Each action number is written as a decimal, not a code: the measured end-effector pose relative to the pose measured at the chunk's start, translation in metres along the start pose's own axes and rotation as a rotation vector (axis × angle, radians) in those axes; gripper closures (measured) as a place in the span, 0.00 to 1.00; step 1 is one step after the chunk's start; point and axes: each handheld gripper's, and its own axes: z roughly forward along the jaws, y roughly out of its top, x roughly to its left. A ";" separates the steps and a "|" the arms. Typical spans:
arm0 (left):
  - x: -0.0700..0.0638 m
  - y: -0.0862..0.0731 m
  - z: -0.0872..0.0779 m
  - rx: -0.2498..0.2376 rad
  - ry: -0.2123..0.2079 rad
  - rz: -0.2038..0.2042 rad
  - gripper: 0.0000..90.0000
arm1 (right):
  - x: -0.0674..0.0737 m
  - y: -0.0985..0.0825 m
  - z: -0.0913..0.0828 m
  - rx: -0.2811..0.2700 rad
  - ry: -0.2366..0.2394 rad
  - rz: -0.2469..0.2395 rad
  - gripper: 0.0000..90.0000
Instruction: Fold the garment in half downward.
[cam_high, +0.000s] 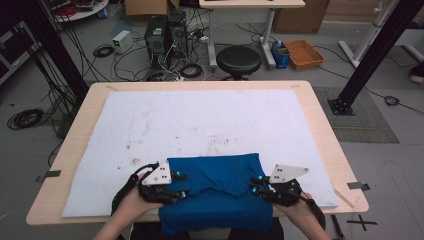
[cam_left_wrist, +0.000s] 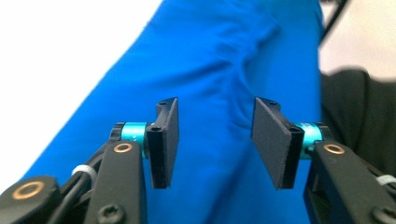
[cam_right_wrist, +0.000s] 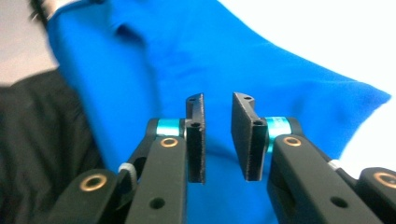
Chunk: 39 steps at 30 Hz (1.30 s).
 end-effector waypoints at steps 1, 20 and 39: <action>0.004 0.001 -0.002 -0.019 0.020 -0.021 0.57 | -0.004 0.001 -0.003 -0.011 -0.024 0.015 0.80; 0.075 -0.011 0.003 0.039 0.345 -0.441 0.53 | -0.072 0.022 0.032 -0.035 -0.286 0.413 0.61; 0.065 -0.016 0.017 0.089 0.359 -0.406 0.94 | -0.069 0.018 0.045 0.032 -0.308 0.385 0.94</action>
